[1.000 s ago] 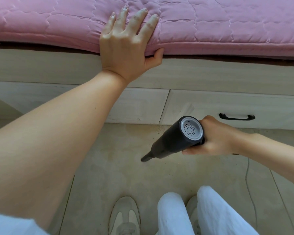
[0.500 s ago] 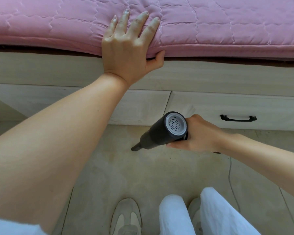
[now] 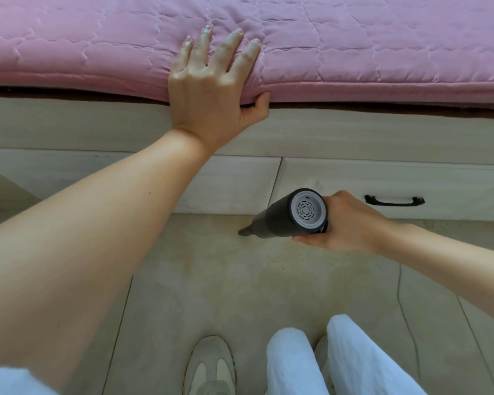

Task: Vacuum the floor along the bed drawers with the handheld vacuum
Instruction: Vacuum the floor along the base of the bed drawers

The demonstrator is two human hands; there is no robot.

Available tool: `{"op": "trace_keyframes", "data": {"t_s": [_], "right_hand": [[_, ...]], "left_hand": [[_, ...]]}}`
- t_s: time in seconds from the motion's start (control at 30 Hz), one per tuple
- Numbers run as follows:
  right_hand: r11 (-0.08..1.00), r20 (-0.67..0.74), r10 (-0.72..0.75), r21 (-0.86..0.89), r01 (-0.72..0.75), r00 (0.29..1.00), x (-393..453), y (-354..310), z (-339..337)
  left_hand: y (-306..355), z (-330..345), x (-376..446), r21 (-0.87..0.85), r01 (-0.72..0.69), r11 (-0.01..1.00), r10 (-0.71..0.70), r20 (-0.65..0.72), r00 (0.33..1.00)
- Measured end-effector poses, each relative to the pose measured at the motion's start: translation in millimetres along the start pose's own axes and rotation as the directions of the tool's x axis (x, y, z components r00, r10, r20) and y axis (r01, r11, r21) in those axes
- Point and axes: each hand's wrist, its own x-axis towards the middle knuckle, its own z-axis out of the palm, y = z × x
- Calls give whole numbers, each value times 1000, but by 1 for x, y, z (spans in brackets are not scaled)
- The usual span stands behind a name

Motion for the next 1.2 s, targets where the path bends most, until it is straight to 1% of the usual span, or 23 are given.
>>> {"op": "trace_keyframes", "data": {"t_s": [0.07, 0.17, 0.27, 0.33, 0.43, 0.5, 0.6, 0.7, 0.83, 1.07, 1.2], "right_hand": [[1000, 7, 7, 19, -7, 1000, -11, 4, -7], [996, 19, 16, 92, -18, 1000, -24, 14, -11], [990, 51, -1, 142, -6, 999, -34, 23, -14], [989, 57, -7, 146, -1, 998, -38, 27, -15], [991, 23, 3, 135, -6, 1000, -37, 30, -12], [993, -4, 23, 113, -23, 1000, -36, 31, -10], [998, -30, 54, 17, -53, 998, -31, 31, -10], [997, -35, 55, -52, -57, 998, -25, 35, -12], [993, -25, 96, -64, -98, 995, -24, 40, -15], [980, -30, -31, -197, 25, 999, -19, 51, -21], [975, -14, -55, -216, 51, 998, -19, 59, -23]], "left_hand": [[2, -2, 1, 7, -1, 1000, 1, 24, 1000], [4, -4, 3, 8, 5, 1000, -6, 53, 999], [8, -4, 6, 17, -8, 1000, 7, 55, 998], [12, -3, 8, 24, -5, 1000, 3, 55, 999], [14, -2, 11, 25, 4, 1000, -6, 68, 998], [19, -1, 13, 11, -2, 1000, 1, 73, 997], [28, -1, 17, -13, -10, 1000, 10, 70, 998], [32, 0, 17, 3, 4, 1000, -4, 37, 999], [34, -1, 17, -20, -3, 1000, 4, 37, 999], [73, 7, 29, -81, -58, 995, 59, 8, 998], [90, 13, 33, -74, -72, 995, 73, -1, 997]]}}
